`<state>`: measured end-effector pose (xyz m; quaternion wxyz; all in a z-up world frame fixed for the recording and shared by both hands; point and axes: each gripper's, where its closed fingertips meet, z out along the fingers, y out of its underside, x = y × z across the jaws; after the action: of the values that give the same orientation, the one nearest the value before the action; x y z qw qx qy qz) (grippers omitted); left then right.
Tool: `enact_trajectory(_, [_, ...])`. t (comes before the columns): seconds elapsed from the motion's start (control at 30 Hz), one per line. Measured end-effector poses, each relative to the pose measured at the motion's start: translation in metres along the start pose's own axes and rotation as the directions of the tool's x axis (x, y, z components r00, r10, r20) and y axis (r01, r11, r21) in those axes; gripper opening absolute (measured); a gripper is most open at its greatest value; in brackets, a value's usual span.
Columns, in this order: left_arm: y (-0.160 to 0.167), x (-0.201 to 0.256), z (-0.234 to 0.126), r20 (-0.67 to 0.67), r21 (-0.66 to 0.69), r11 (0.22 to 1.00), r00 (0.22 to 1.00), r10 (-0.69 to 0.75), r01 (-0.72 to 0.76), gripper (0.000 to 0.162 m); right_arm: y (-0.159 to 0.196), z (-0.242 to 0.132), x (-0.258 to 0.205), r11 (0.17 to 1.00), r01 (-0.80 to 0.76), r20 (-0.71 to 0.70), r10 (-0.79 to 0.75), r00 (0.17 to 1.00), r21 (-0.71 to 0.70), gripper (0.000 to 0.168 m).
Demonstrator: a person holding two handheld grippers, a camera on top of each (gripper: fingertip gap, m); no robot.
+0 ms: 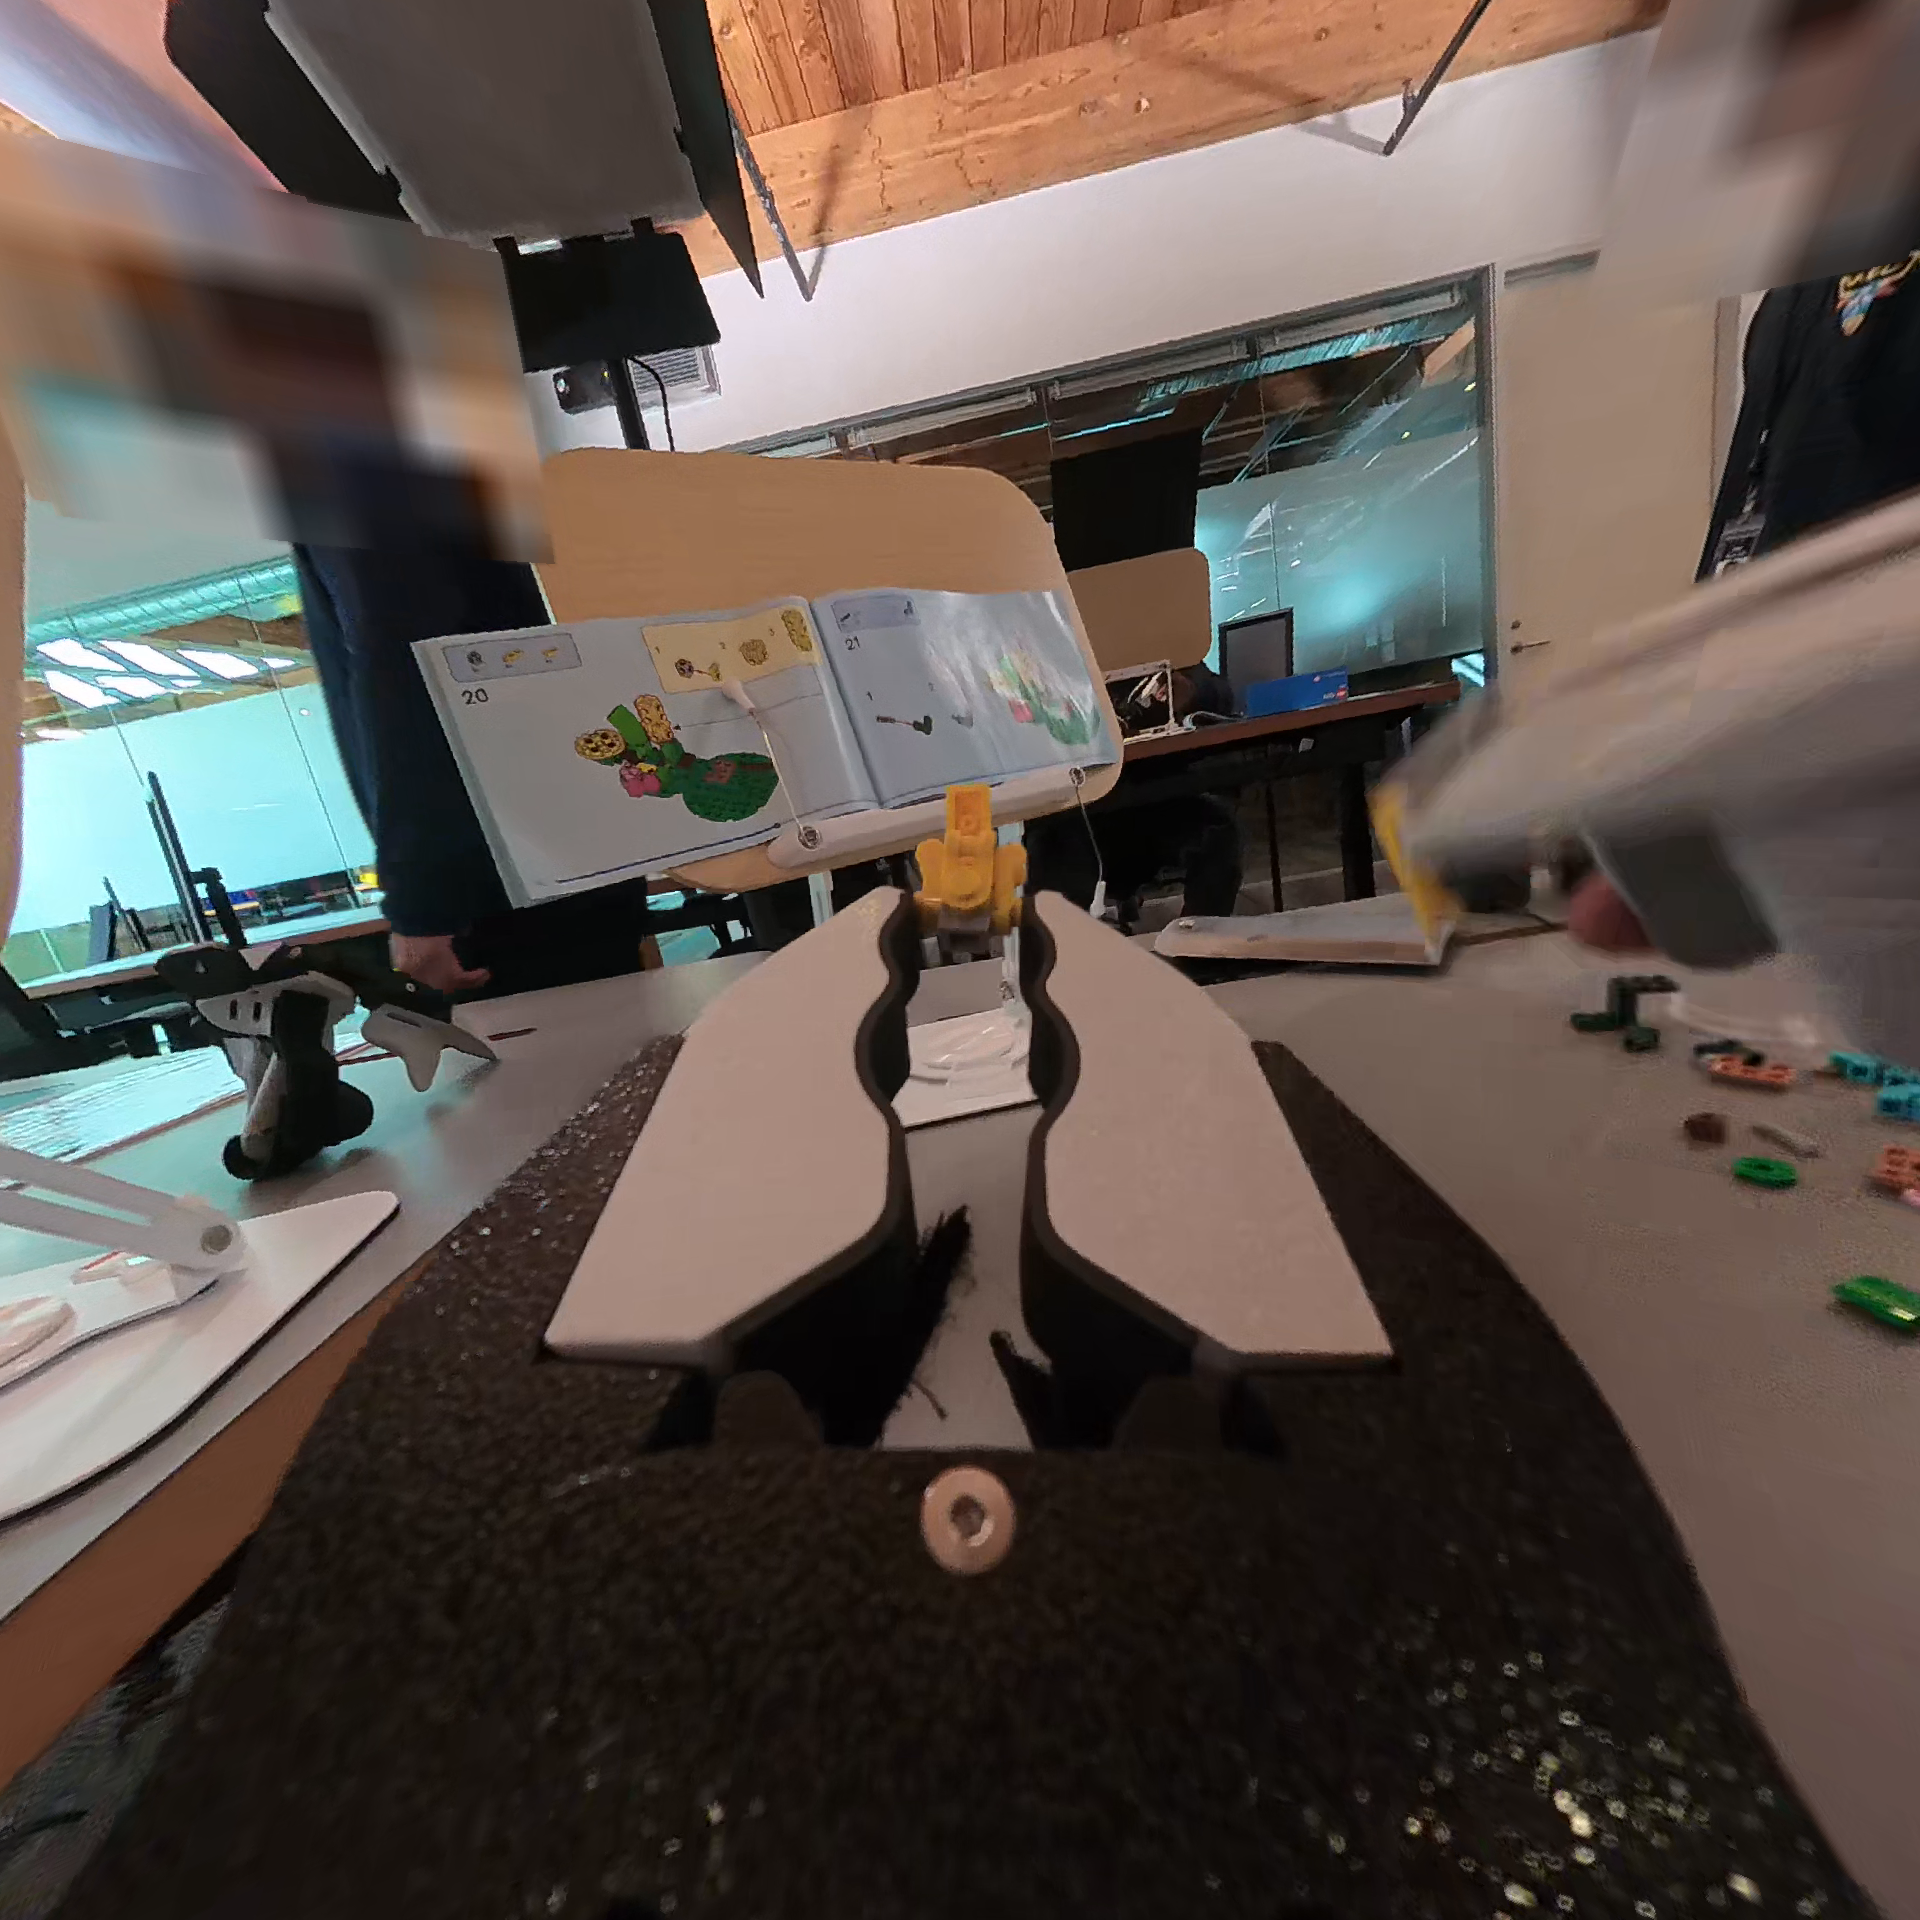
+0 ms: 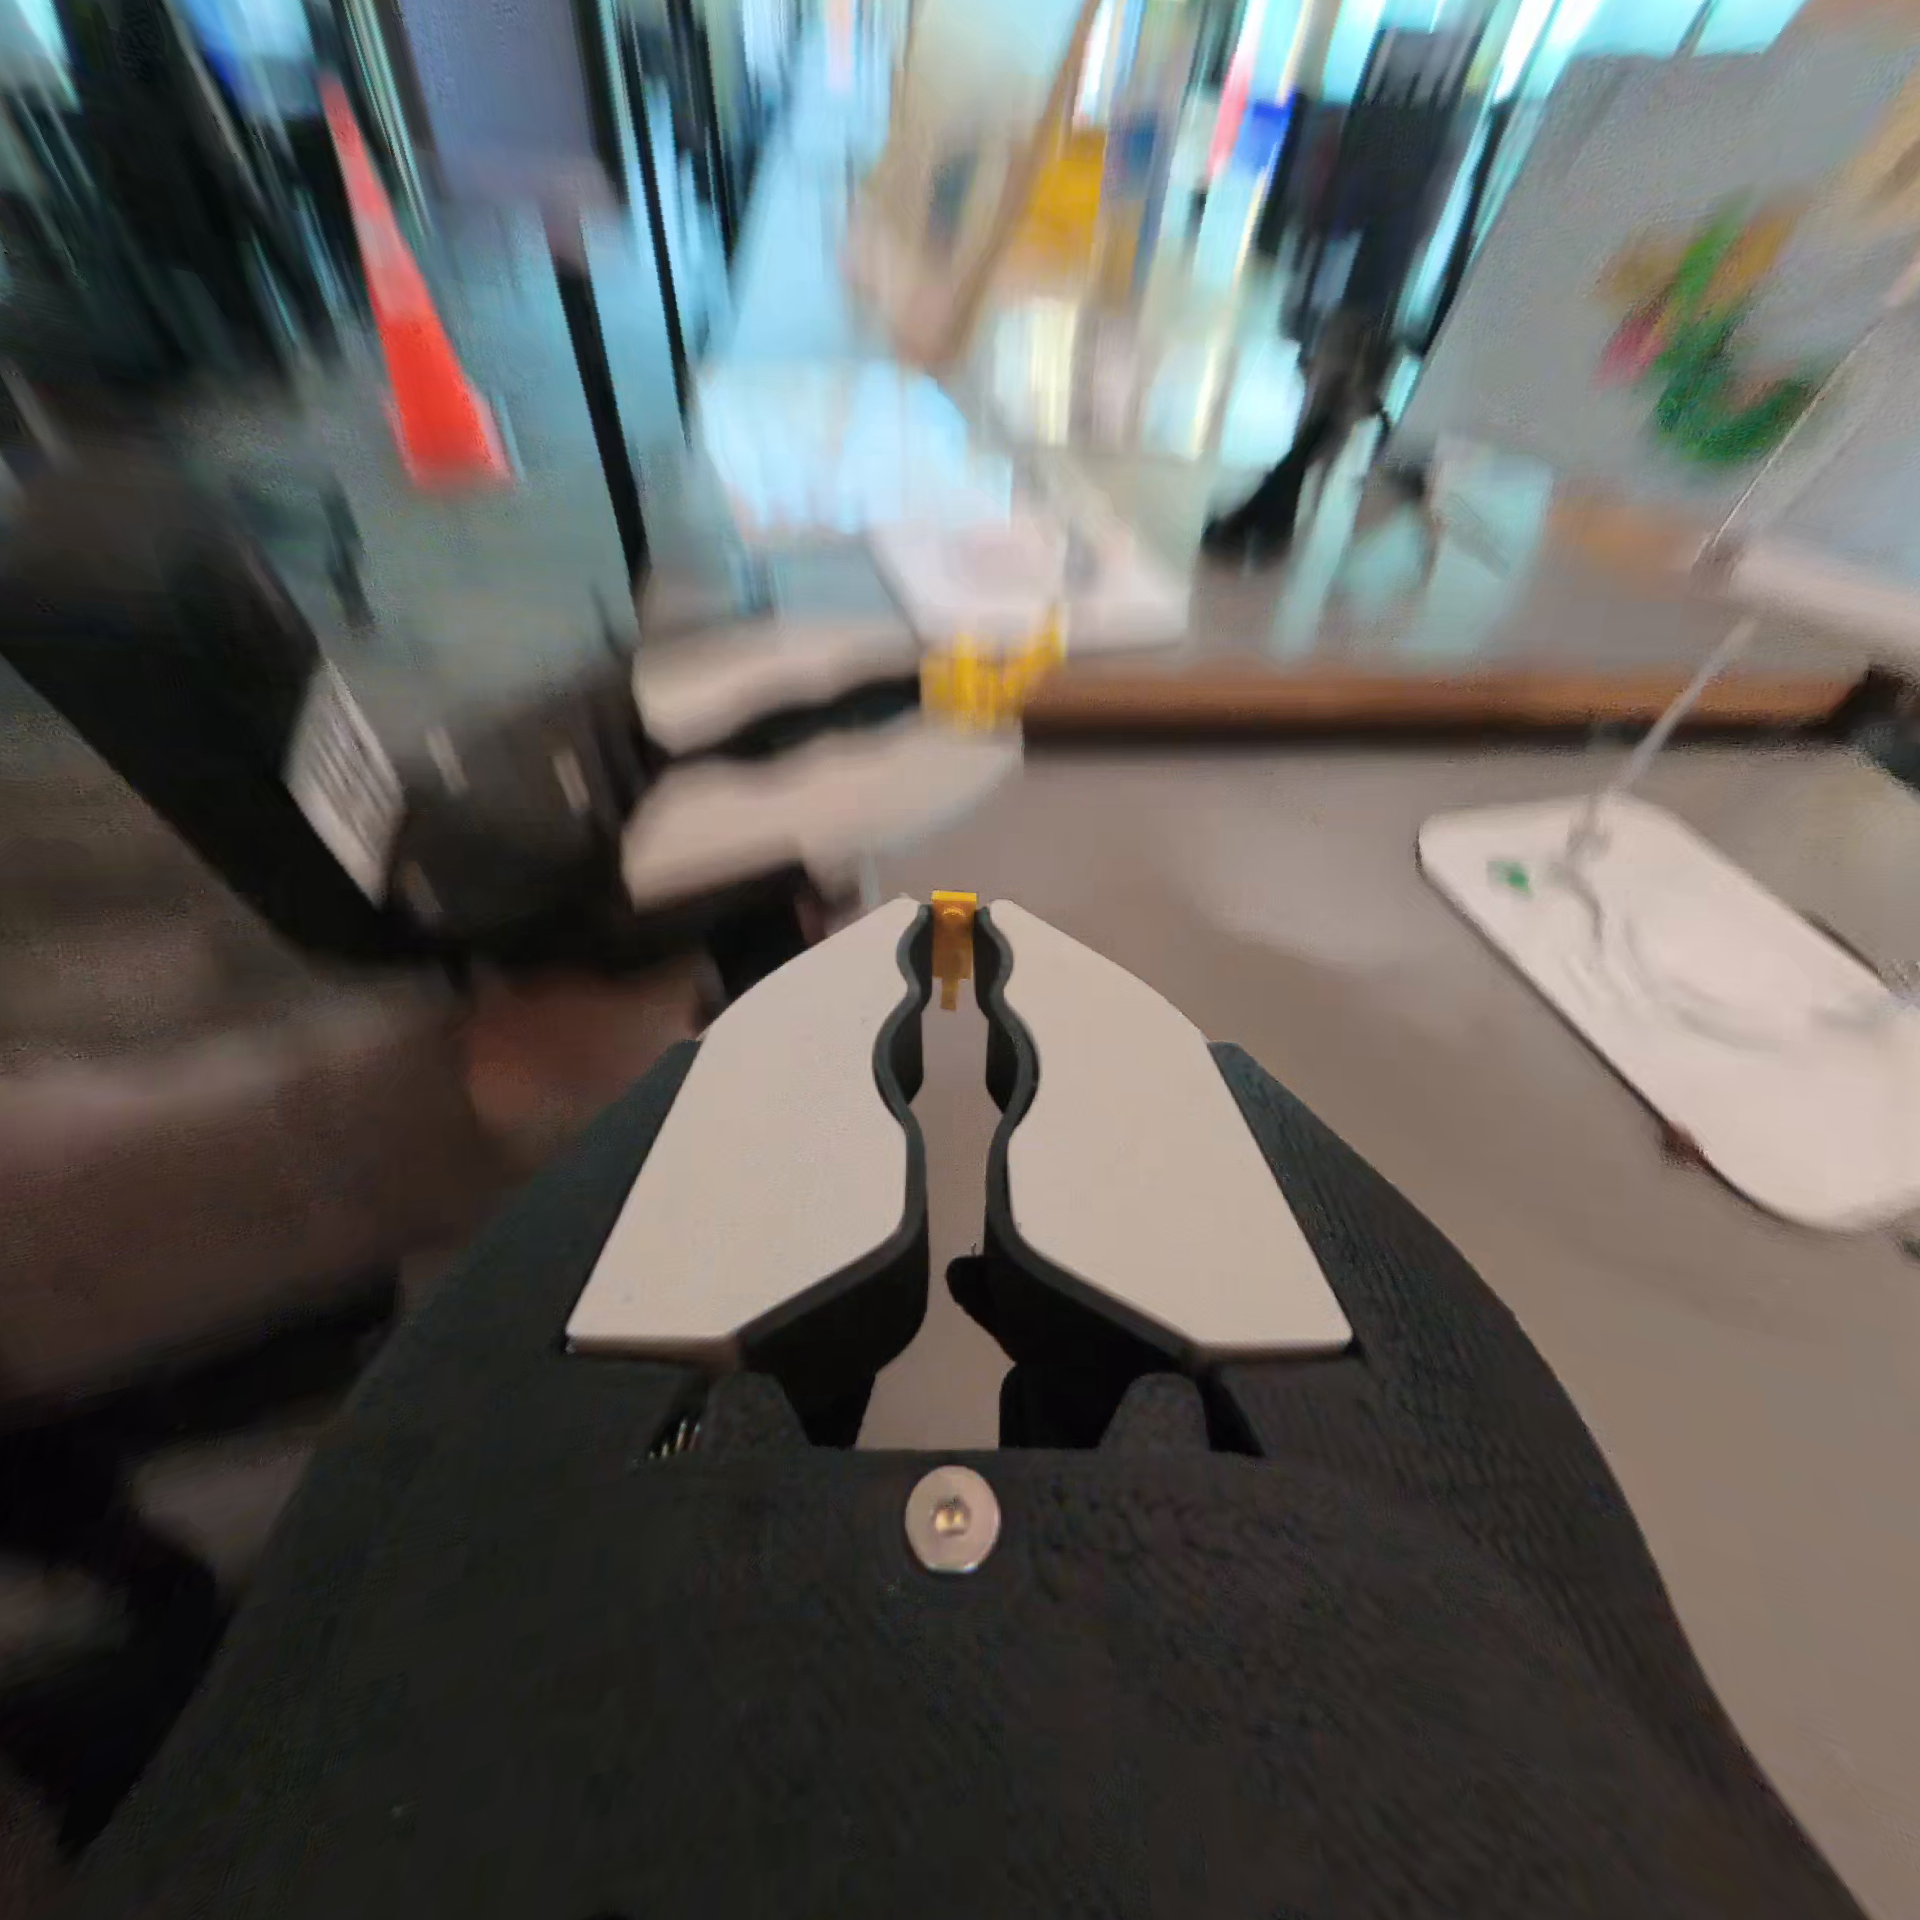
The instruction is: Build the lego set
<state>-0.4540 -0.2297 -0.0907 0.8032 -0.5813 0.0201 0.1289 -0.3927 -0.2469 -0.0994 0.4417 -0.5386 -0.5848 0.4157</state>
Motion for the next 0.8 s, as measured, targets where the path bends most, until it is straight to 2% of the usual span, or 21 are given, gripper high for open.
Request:
enact_trajectory(0.07, [-0.008, 0.003, 0.0, -0.001, 0.017, 1.0, 1.0, -0.023, 0.023, 0.018, -0.045, -0.009, -0.004, 0.936, -0.181, 0.061, 0.171, 0.983, 0.302, 0.005])
enact_trajectory(0.13, [-0.019, 0.011, -0.002, -0.015, 0.058, 0.998, 0.999, -0.031, 0.032, 0.018, -0.065, -0.012, -0.003, 0.835, -0.307, 0.139, 0.273, 0.952, 0.457, 0.005])
enact_trajectory(0.2, [-0.03, 0.018, -0.004, -0.021, 0.106, 0.994, 0.999, -0.027, 0.029, 0.018, -0.069, -0.009, 0.0, 0.76, -0.385, 0.193, 0.335, 0.922, 0.524, 0.005])
enact_trajectory(0.33, [-0.047, 0.026, -0.01, -0.015, 0.179, 0.984, 1.0, -0.009, 0.011, 0.018, -0.068, -0.008, 0.009, 0.627, -0.54, 0.323, 0.435, 0.841, 0.562, 0.005])
enact_trajectory(0.8, [-0.05, 0.035, -0.012, -0.03, 0.208, 0.978, 1.0, 0.005, 0.001, 0.018, -0.065, -0.013, 0.0, 0.655, -0.456, 0.276, 0.365, 0.889, 0.603, 0.005])
